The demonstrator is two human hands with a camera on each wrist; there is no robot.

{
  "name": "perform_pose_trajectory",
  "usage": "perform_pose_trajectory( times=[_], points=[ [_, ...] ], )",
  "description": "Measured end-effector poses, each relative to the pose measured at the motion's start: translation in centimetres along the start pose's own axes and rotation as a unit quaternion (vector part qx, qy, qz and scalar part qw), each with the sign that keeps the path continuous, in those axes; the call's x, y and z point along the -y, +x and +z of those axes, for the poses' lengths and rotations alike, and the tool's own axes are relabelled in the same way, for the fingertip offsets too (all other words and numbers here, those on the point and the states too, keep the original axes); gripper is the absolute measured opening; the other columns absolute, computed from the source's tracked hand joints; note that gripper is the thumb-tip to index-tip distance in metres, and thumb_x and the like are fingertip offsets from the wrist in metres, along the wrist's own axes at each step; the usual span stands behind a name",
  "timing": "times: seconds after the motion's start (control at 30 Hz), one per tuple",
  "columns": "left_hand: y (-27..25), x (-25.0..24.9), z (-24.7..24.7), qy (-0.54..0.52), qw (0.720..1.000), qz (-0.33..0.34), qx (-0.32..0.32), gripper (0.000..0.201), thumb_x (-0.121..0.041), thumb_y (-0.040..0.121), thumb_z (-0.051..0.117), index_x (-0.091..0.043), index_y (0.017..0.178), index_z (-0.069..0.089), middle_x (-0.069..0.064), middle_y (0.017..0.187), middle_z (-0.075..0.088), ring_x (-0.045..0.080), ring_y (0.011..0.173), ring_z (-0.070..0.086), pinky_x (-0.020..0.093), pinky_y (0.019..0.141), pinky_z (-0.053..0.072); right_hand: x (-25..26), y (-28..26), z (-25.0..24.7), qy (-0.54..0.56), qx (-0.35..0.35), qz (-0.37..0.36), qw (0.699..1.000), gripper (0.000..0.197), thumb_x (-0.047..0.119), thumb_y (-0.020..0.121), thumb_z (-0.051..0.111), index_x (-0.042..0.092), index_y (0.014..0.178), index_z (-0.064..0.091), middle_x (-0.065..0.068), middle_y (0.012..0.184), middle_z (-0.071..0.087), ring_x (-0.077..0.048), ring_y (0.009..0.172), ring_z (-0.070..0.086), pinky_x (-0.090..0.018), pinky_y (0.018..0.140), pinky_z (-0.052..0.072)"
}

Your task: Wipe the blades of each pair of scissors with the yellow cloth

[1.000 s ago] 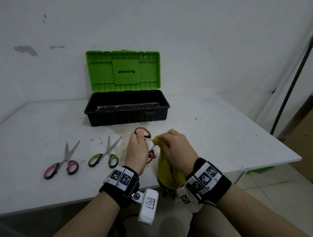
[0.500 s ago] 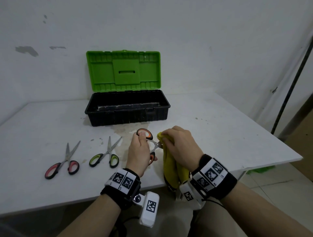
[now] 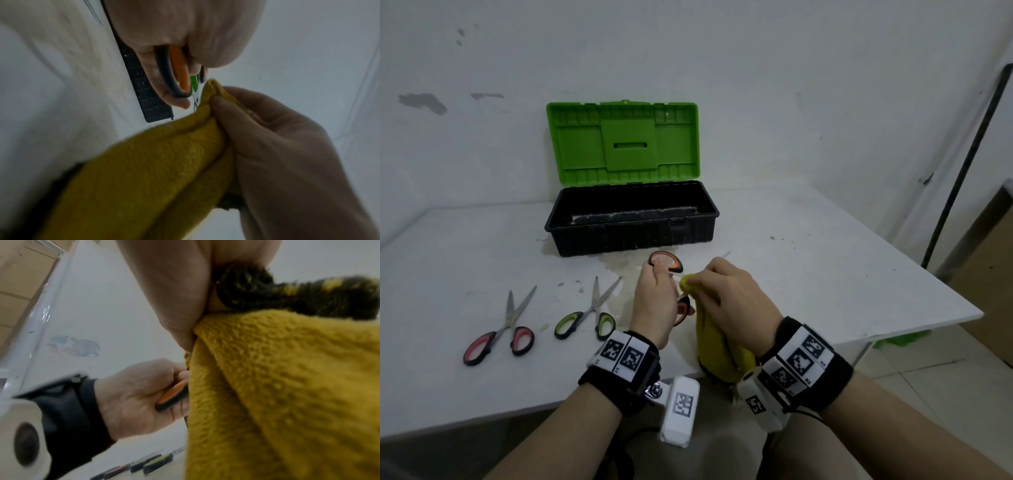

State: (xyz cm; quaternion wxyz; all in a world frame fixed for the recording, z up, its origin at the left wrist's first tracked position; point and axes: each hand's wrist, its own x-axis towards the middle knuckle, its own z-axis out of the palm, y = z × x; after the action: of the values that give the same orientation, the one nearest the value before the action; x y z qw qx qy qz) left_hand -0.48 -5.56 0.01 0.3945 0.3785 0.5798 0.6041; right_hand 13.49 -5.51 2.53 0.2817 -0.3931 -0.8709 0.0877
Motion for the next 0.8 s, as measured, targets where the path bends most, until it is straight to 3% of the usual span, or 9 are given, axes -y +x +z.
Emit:
perform_pose_trajectory(
  times=[0.07,0.17,0.23,0.4,0.53,0.6,0.7,0.77,0.8],
  points=[
    [-0.1,0.0,0.1,-0.004,1.0,0.001,0.004,0.035,-0.039,0.108,0.029,-0.012,0.108,0.051,0.008,0.081,0.051,0.02,0.067,0.061,0.032,0.051,0.055,-0.1,0.0,0.6,0.007,0.004,0.017,1.0,0.022,0.027,0.097,0.052,0.02,0.11,0.068,-0.001,0.099,0.054,-0.021,0.084,0.057,-0.036,0.074,0.05],
    [0.4,0.1,-0.7,-0.017,1.0,0.004,-0.016,0.038,-0.04,0.108,0.029,-0.008,0.111,0.049,0.004,0.073,0.043,0.004,0.04,0.051,0.034,0.052,0.055,-1.2,-0.1,0.3,-0.008,0.01,0.068,0.998,0.023,0.031,0.098,0.051,0.021,0.108,0.069,0.001,0.097,0.054,-0.019,0.084,0.056,-0.038,0.077,0.05],
    [0.7,0.3,-1.0,-0.022,0.999,-0.006,-0.025,0.039,-0.042,0.108,0.029,-0.008,0.111,0.049,0.004,0.072,0.04,0.002,0.034,0.047,0.035,0.053,0.055,-1.3,-0.2,-0.2,-0.002,0.0,0.069,0.998,0.022,0.03,0.098,0.052,0.019,0.107,0.069,0.0,0.098,0.056,-0.019,0.086,0.056,-0.035,0.078,0.05],
    [-0.2,0.6,-0.1,-0.014,1.0,0.016,-0.001,0.034,-0.04,0.108,0.029,-0.015,0.101,0.05,0.002,0.071,0.043,0.014,0.054,0.049,0.035,0.055,0.052,0.1,0.7,0.4,0.014,-0.018,0.039,0.999,0.022,0.027,0.097,0.052,0.02,0.109,0.069,-0.001,0.099,0.058,-0.021,0.089,0.057,-0.034,0.079,0.049],
    [0.0,0.7,-0.5,-0.059,0.998,-0.013,0.011,0.031,-0.038,0.107,0.035,-0.014,0.1,0.054,0.0,0.064,0.037,0.012,0.049,0.041,0.035,0.053,0.054,-0.8,0.5,0.3,0.017,-0.018,0.07,0.997,0.021,0.026,0.097,0.052,0.02,0.109,0.068,0.0,0.101,0.059,-0.019,0.092,0.057,-0.035,0.083,0.05],
    [0.2,0.5,-0.9,-0.085,0.995,-0.025,0.048,0.033,-0.039,0.104,0.044,-0.01,0.093,0.054,-0.004,0.058,0.036,0.012,0.044,0.04,0.035,0.054,0.052,-0.9,0.3,-0.2,0.026,-0.033,0.061,0.997,0.02,0.026,0.095,0.054,0.021,0.109,0.068,0.001,0.102,0.06,-0.017,0.092,0.057,-0.03,0.083,0.049],
    [0.4,0.6,-1.2,-0.049,0.993,-0.016,0.105,0.036,-0.031,0.097,0.062,0.004,0.093,0.06,-0.008,0.054,0.053,0.012,0.046,0.051,0.031,0.058,0.049,-1.0,0.2,-0.7,0.03,-0.078,0.039,0.996,0.017,0.022,0.094,0.058,0.019,0.107,0.069,0.002,0.097,0.06,-0.014,0.087,0.057,-0.021,0.077,0.046],
    [0.5,0.8,-1.4,-0.032,0.991,-0.018,0.129,0.031,-0.019,0.094,0.068,0.011,0.095,0.06,0.001,0.064,0.055,0.014,0.053,0.056,0.021,0.053,0.046,-1.2,0.0,-1.1,0.034,-0.105,0.03,0.993,0.016,0.019,0.092,0.061,0.019,0.105,0.069,0.003,0.094,0.06,-0.01,0.083,0.056,-0.011,0.074,0.04],
    [0.7,1.0,-1.6,-0.025,0.991,-0.021,0.133,0.025,-0.016,0.093,0.068,0.007,0.092,0.059,0.006,0.067,0.052,0.015,0.056,0.057,0.019,0.05,0.045,-1.4,0.0,-1.3,0.032,-0.112,0.028,0.993,0.015,0.019,0.092,0.062,0.019,0.105,0.069,0.004,0.094,0.06,-0.008,0.083,0.055,-0.009,0.074,0.039]
  ],
)
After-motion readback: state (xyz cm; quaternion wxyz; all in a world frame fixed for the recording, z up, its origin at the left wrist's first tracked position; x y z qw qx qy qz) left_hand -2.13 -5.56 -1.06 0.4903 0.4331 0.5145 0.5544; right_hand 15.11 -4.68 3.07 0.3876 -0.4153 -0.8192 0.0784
